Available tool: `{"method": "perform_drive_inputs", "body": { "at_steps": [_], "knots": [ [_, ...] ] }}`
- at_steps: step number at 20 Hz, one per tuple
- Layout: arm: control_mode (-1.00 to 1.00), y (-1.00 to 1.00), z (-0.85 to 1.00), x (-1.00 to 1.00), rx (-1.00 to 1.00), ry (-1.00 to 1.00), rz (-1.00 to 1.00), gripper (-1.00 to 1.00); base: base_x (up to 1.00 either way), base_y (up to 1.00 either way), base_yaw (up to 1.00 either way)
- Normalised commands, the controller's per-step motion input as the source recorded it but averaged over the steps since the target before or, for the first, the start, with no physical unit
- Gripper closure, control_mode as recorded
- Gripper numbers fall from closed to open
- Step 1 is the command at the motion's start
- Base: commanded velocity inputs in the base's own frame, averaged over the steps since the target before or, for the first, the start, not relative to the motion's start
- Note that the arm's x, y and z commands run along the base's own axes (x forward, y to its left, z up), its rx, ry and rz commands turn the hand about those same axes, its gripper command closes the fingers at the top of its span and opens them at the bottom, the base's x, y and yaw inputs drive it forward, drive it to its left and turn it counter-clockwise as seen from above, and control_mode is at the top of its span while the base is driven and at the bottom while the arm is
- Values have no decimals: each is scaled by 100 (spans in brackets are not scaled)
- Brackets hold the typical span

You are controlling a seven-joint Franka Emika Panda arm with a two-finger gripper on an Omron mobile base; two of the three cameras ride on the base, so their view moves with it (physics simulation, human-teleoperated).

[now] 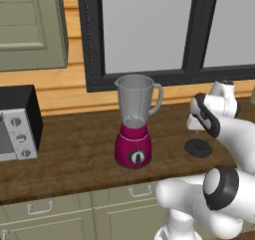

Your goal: Close the lid blender by securely placing the lid on top.

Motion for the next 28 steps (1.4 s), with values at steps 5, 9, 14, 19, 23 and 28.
{"method": "perform_drive_inputs", "body": {
  "at_steps": [5, 9, 14, 19, 23, 28],
  "knots": [
    [-100, -29, -45, 24, 0, 0, 0, -100, 0, 0, 0],
    [-100, -5, -55, 35, 0, 0, 0, -100, 0, 0, 0],
    [-100, -19, -49, 21, 0, 0, 0, -100, 0, 0, 0],
    [-100, -10, -32, 12, 0, 0, 0, -100, 0, 0, 0],
    [-100, 0, -22, 18, 0, 0, 0, -100, 0, 0, 0],
    [-100, 0, -15, 28, 0, 0, 0, -100, 0, 0, 0]
  ]
}}
